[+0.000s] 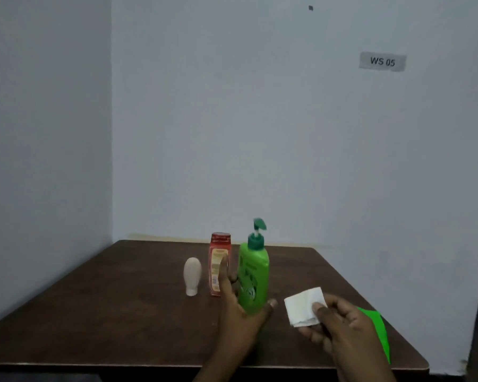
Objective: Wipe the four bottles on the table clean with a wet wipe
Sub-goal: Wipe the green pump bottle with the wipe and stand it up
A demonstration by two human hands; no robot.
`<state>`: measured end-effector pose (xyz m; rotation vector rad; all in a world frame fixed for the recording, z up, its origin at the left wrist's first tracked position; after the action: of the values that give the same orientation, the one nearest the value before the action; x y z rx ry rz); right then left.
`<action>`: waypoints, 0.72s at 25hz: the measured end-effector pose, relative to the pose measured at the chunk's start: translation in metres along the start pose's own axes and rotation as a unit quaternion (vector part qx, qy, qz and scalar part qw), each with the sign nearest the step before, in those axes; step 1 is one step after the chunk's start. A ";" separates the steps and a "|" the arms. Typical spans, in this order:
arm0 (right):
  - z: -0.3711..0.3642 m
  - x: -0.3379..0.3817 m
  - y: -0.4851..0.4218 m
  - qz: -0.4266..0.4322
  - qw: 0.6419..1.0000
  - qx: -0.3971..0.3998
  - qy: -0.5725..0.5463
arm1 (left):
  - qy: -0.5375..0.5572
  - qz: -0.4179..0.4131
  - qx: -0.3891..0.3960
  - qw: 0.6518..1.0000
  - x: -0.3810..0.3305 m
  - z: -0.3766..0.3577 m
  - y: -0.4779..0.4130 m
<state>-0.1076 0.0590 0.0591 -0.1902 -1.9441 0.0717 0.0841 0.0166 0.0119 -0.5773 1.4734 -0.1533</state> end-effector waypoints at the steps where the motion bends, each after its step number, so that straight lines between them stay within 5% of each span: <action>1: -0.001 -0.007 -0.007 -0.025 0.999 -0.005 -0.027 | -0.004 -0.002 0.011 1.000 0.008 -0.003 -0.003; 6: -0.011 -0.019 -0.040 -0.071 0.995 -0.020 -0.070 | -0.022 -0.021 0.014 0.999 0.021 -0.011 -0.022; 11: -0.044 0.037 -0.087 0.110 0.991 -0.001 0.076 | 0.041 -0.026 0.023 0.999 0.001 -0.016 -0.047; 14: -0.079 0.076 -0.107 0.270 0.913 0.054 0.300 | 0.036 -0.030 0.006 0.999 -0.004 -0.013 -0.051; 18: -0.122 0.090 -0.106 0.345 0.789 0.186 0.473 | 0.009 -0.024 -0.008 1.000 -0.004 -0.009 -0.054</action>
<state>-0.0375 -0.0356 0.2024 -0.5477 -0.7472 0.7035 0.0885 -0.0304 0.0406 -0.6264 1.4794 -0.1857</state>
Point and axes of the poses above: each hand's wrist, its own y-axis away from the middle knuckle, its own z-axis out of the back of the hand, x = y × z, the point moved 4 cm from there along -y, towards the middle knuckle
